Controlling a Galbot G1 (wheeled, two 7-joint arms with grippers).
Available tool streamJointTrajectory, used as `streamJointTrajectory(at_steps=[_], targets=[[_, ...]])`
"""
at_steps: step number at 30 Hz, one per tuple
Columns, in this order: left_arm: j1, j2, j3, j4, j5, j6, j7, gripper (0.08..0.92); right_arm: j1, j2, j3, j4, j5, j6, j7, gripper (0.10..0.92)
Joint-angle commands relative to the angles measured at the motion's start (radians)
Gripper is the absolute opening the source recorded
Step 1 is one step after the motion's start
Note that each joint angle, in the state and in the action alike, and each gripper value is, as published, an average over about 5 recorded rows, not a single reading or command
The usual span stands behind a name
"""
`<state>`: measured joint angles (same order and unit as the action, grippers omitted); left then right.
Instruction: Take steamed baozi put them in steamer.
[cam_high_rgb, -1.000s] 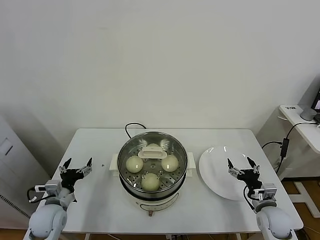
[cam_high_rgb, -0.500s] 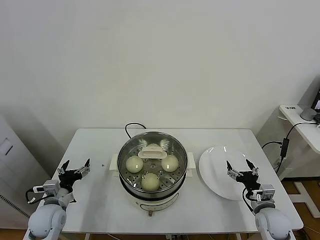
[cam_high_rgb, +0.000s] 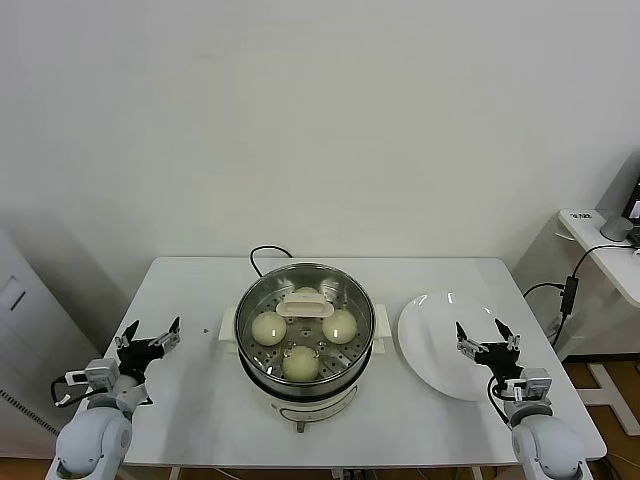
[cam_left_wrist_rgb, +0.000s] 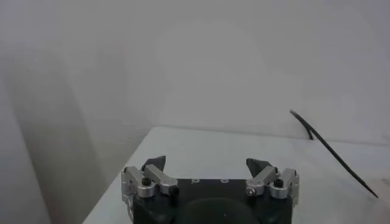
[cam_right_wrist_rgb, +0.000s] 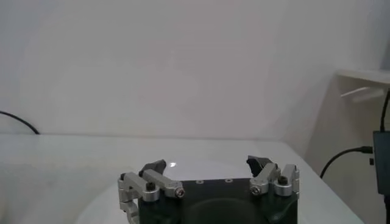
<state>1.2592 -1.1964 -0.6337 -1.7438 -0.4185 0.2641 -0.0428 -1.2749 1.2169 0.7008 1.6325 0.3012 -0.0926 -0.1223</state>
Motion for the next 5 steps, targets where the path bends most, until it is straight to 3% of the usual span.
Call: streamJointTrajectory(at_steps=[1, 5], targets=[[0.008, 0.000, -0.001, 0.002, 0.000, 0.002, 0.000, 0.823, 0.003, 0.006, 0.000, -0.008, -0.011, -0.001, -0.009, 0.823], [0.010, -0.002, -0.007, 0.003, 0.004, 0.004, 0.001, 0.823, 0.007, 0.009, -0.004, -0.009, -0.018, 0.000, -0.014, 0.823]])
